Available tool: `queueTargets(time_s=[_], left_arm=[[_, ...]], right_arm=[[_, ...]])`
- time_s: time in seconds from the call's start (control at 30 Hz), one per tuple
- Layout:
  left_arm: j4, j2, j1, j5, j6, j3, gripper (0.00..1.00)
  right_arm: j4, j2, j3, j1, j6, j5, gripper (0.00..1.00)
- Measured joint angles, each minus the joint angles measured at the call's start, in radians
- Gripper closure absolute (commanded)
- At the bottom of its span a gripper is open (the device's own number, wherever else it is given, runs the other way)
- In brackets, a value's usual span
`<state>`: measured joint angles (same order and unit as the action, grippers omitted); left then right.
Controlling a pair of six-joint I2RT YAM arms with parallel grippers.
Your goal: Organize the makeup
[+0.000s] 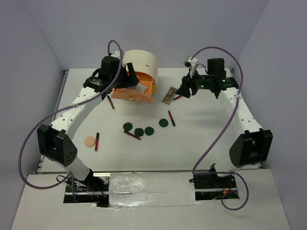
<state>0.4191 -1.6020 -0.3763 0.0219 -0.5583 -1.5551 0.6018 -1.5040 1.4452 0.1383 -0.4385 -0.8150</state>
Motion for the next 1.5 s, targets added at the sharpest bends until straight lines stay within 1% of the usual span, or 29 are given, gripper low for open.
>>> queueTargets(time_s=[0.1, 0.17, 0.33, 0.6, 0.7, 0.77, 0.8, 0.87, 0.9, 0.93, 0.97, 1.0, 1.03, 1.1, 1.2, 1.23, 1.33, 1.43, 1.5], left_arm=[[0.015, 0.000, -0.001, 0.014, 0.000, -0.025, 0.17], [0.023, 0.000, -0.001, 0.026, 0.001, -0.046, 0.15], [0.031, 0.000, -0.001, 0.041, 0.003, -0.079, 0.14], [0.038, 0.000, -0.001, 0.040, 0.002, -0.081, 0.14], [0.038, 0.000, -0.001, 0.040, 0.002, -0.081, 0.13], [0.039, 0.000, -0.001, 0.042, 0.002, -0.081, 0.14], [0.042, 0.001, -0.001, 0.046, 0.003, -0.081, 0.18], [0.045, 0.006, -0.001, 0.061, 0.005, -0.079, 0.24], [0.044, 0.016, -0.001, 0.072, 0.005, -0.073, 0.29], [0.040, 0.032, -0.001, 0.085, 0.004, -0.061, 0.42], [0.035, 0.056, 0.000, 0.100, 0.002, -0.042, 0.50], [0.030, 0.087, 0.001, 0.114, 0.004, -0.016, 0.57], [0.011, 0.135, 0.002, 0.133, 0.009, 0.025, 0.67], [-0.008, 0.233, 0.006, 0.161, 0.008, 0.104, 0.73], [-0.040, 0.410, 0.016, 0.208, 0.007, 0.236, 0.71], [-0.054, 0.472, 0.019, 0.222, 0.005, 0.280, 0.65], [-0.066, 0.628, 0.026, 0.266, -0.010, 0.406, 0.53], [-0.048, 0.746, 0.028, 0.296, -0.056, 0.522, 0.47], [-0.021, 0.800, 0.029, 0.310, -0.096, 0.587, 0.46]], right_arm=[[-0.001, -0.002, 0.000, -0.002, 0.003, 0.010, 0.40], [-0.002, -0.005, 0.000, -0.002, 0.005, 0.015, 0.39], [-0.003, -0.021, 0.000, -0.002, 0.019, 0.026, 0.37], [-0.003, -0.039, 0.000, -0.002, 0.026, 0.042, 0.36], [-0.003, -0.039, 0.000, -0.002, 0.026, 0.043, 0.34], [-0.003, -0.040, 0.000, -0.002, 0.031, 0.050, 0.30], [-0.003, -0.042, 0.000, -0.002, 0.035, 0.056, 0.28], [-0.002, -0.058, 0.007, -0.002, 0.063, 0.080, 0.26], [-0.002, -0.075, 0.019, -0.001, 0.085, 0.095, 0.23], [0.003, -0.103, 0.042, -0.001, 0.116, 0.114, 0.21], [0.004, -0.131, 0.066, -0.001, 0.148, 0.135, 0.20], [0.004, -0.164, 0.092, -0.001, 0.184, 0.158, 0.15], [0.004, -0.201, 0.117, 0.000, 0.229, 0.186, 0.10], [0.000, -0.261, 0.145, 0.007, 0.324, 0.257, 0.01], [0.013, -0.343, 0.182, 0.031, 0.450, 0.405, 0.01], [0.020, -0.373, 0.206, 0.045, 0.481, 0.452, 0.01], [0.047, -0.486, 0.319, 0.098, 0.552, 0.587, 0.00], [0.059, -0.594, 0.437, 0.140, 0.607, 0.684, 0.01], [0.056, -0.656, 0.495, 0.163, 0.640, 0.742, 0.00]])
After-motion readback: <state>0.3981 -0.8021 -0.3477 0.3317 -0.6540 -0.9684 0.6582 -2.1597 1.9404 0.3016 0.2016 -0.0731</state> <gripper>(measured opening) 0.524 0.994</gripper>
